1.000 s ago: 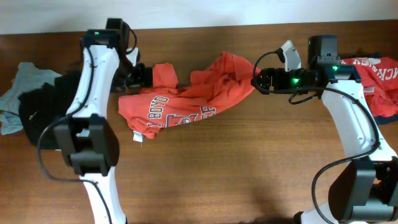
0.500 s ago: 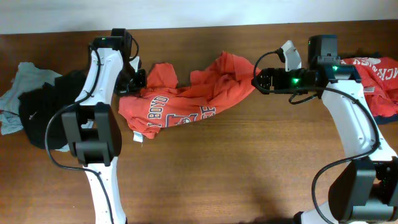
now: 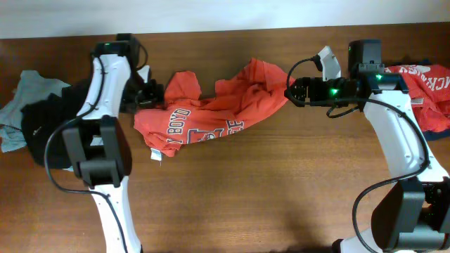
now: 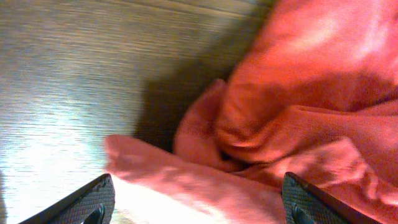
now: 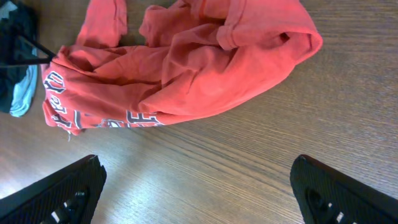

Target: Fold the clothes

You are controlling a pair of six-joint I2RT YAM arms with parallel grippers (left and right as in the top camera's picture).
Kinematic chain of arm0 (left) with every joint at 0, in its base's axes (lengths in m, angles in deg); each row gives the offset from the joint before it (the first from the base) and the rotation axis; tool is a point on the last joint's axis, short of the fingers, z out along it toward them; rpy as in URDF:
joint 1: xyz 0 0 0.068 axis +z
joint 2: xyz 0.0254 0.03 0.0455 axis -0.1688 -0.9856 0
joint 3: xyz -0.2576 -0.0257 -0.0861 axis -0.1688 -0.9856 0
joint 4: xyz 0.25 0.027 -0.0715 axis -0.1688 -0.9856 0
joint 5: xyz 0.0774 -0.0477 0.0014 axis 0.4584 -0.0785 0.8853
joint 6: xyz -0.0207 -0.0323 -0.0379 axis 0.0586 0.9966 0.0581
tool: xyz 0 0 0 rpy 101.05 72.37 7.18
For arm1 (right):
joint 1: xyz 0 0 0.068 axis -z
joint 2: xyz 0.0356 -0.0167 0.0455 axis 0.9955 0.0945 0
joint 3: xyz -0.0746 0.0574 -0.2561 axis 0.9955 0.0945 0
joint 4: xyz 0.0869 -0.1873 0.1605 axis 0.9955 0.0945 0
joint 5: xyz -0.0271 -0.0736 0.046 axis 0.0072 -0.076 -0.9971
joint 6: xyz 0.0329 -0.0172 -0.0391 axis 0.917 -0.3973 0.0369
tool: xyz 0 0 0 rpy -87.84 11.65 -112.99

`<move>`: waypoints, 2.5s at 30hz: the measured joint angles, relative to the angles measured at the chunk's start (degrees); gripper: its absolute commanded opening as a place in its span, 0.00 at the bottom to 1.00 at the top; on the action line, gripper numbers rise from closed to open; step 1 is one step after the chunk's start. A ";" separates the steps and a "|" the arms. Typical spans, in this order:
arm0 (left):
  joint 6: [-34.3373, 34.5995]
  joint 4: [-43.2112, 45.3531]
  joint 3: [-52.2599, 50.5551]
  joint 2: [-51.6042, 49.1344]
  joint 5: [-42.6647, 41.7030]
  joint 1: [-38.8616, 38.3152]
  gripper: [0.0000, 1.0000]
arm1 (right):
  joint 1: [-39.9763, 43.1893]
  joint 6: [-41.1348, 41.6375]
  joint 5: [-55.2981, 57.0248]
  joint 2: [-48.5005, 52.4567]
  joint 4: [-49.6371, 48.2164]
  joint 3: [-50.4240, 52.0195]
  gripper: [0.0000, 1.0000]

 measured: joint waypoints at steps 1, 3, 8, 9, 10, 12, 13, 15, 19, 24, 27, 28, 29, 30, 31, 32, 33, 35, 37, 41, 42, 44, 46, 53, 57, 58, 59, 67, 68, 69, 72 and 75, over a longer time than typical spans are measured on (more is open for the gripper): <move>-0.02 0.02 0.00 0.00 -0.52 0.74 0.85 | 0.02 -0.02 0.13 0.02 0.00 0.00 0.98; -0.46 0.00 0.00 0.00 -2.23 1.99 0.85 | 0.00 0.00 0.72 0.00 0.00 0.00 0.98; -1.66 -0.44 -0.13 0.00 -5.62 3.50 0.85 | 0.00 -0.02 1.11 0.02 0.00 0.00 0.98; -1.90 -0.26 -0.52 0.00 -5.97 3.50 0.84 | 0.00 -0.02 1.16 0.02 0.00 0.00 0.98; -2.14 0.11 -1.49 0.00 -6.40 3.48 0.81 | 0.02 -0.02 1.20 0.02 0.00 0.00 0.98; -2.19 1.75 -3.80 0.00 -6.82 3.45 0.73 | 0.00 -0.02 1.38 0.02 0.02 0.00 0.98; -2.36 2.82 -5.22 0.00 -7.02 3.45 0.63 | 0.00 -0.04 1.40 0.02 0.00 0.00 0.98; -2.56 4.44 -7.61 -0.02 -7.21 3.50 0.39 | 0.00 0.00 1.40 0.02 0.02 0.00 0.98; -2.64 6.16 -9.29 -0.02 -7.87 3.45 0.13 | 0.02 -0.02 1.60 0.02 0.00 0.00 0.98; -2.86 6.56 -8.98 -0.02 -8.24 3.50 0.01 | 0.02 -0.02 1.64 0.02 0.00 0.00 0.98; -2.82 4.48 -6.01 -0.07 -8.48 3.50 0.01 | 0.02 -0.02 1.79 0.02 0.00 0.00 0.98; -2.80 3.34 -4.39 -0.07 -8.55 3.50 0.01 | 0.02 -0.07 1.81 0.00 -0.02 0.00 0.98; -2.80 1.70 -1.81 -0.07 -8.57 3.50 0.00 | 0.02 -0.02 1.81 0.00 -0.02 0.00 0.98; -2.82 0.87 0.04 -0.07 -8.59 3.50 0.01 | 0.00 -0.02 1.81 0.02 0.00 0.00 0.98; -2.80 -0.48 2.86 -0.07 -8.72 3.48 0.01 | 0.00 -0.02 1.81 0.00 0.00 0.00 0.98; -2.80 -1.01 4.72 0.00 -8.76 3.41 0.01 | 0.02 -0.02 1.81 0.00 -0.02 0.00 0.98; -2.80 -2.84 7.72 0.09 -8.74 3.26 0.00 | 0.02 -0.02 1.81 0.00 0.02 0.00 0.98; -3.02 -4.61 12.22 0.52 -8.74 2.91 0.01 | 0.02 -0.02 1.81 0.02 0.00 0.00 0.98; -3.87 -5.77 16.61 2.16 -8.72 1.86 0.00 | 0.02 -0.02 1.81 0.02 0.00 0.00 0.98; -6.69 -6.43 22.91 7.19 -8.00 -2.05 0.00 | 0.00 0.00 1.84 0.02 0.04 0.00 0.98; -7.34 -6.40 23.93 8.70 -7.61 -3.34 0.01 | 0.00 -0.02 1.84 0.02 0.11 0.00 0.98; -8.72 -6.23 25.53 11.85 -6.10 -6.12 0.01 | 0.00 -0.02 1.84 0.02 0.20 0.00 0.98; -10.01 -6.23 26.25 14.40 -4.44 -8.52 0.01 | 0.00 -0.02 1.84 0.02 0.15 0.00 0.98; -16.39 -6.29 26.51 18.12 -0.81 -13.35 0.01 | 0.00 -0.04 1.70 0.07 -0.44 0.00 0.98; -21.79 -6.32 26.51 18.67 -0.07 -15.63 0.01 | 0.00 0.02 -0.44 0.09 -0.44 0.00 0.98; -23.17 -6.36 26.51 19.12 0.00 -16.46 0.01 | 0.00 -0.02 -0.94 0.09 -0.44 0.00 0.98; -24.61 -6.54 26.51 19.76 0.11 -17.35 0.00 | 0.00 0.00 -1.38 0.09 -0.46 0.00 0.98; -31.15 -18.08 26.23 26.40 -0.07 -23.04 0.01 | 0.02 -0.02 -2.80 0.09 -0.70 0.00 0.98; -30.01 -18.99 25.14 26.64 -0.07 -23.02 0.01 | 0.02 0.02 -2.80 0.09 -1.09 0.00 0.98; -28.72 -19.12 24.04 26.64 -0.07 -22.91 0.01 | 0.22 0.00 -2.82 0.09 -1.49 0.00 0.98; -23.63 -19.85 19.61 26.60 -0.04 -22.86 0.01 | 0.96 0.00 -2.86 0.11 -1.81 0.00 0.98; -16.52 -19.85 13.16 26.60 -0.07 -22.88 0.10 | 2.95 -0.04 -3.65 0.28 -1.79 -0.39 0.98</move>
